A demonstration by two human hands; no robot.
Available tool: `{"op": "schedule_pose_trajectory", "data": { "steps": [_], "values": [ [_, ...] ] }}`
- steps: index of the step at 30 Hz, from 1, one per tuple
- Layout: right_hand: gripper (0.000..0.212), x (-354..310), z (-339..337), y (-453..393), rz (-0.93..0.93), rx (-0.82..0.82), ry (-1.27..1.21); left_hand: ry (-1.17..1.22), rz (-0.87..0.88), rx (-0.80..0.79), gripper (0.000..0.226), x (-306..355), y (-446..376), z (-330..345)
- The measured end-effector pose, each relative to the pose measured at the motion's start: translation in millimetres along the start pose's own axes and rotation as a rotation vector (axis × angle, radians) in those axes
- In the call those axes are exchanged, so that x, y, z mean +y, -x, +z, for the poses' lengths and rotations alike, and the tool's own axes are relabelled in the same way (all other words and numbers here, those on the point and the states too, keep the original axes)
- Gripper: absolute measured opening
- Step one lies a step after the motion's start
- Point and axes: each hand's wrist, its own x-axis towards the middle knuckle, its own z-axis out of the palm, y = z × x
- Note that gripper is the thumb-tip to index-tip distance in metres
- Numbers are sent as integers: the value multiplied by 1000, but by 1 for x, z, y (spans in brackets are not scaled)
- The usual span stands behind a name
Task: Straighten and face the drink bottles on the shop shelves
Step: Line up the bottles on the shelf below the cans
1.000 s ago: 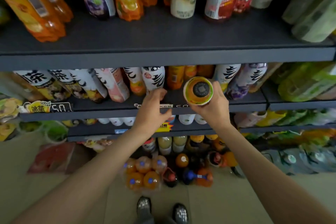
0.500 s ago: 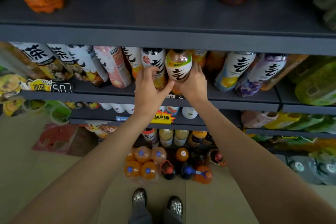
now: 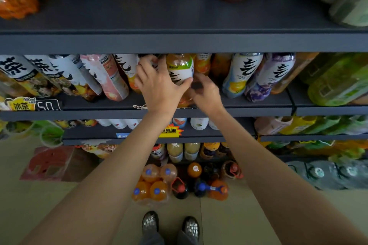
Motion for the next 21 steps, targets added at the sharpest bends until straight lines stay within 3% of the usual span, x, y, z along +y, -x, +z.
{"op": "schedule_pose_trajectory", "data": {
  "steps": [2, 6, 12, 17, 21],
  "values": [
    [29, 3, -12, -16, 35, 24, -56, 15, -1, 2, 75, 0, -1, 1],
    [29, -13, -17, -48, 67, 238, -157, 122, 12, 19, 77, -8, 6, -4],
    [61, -28, 11, -52, 92, 262, -134, 326, -60, -137, 82, -25, 31, -25],
    [62, -37, 32, -55, 118, 386, -25, 364, -78, -173, 86, -38, 29, -31],
    [70, -36, 38, -48, 86, 504, -119, 401, -90, -171, 85, -45, 27, -29]
  ]
}}
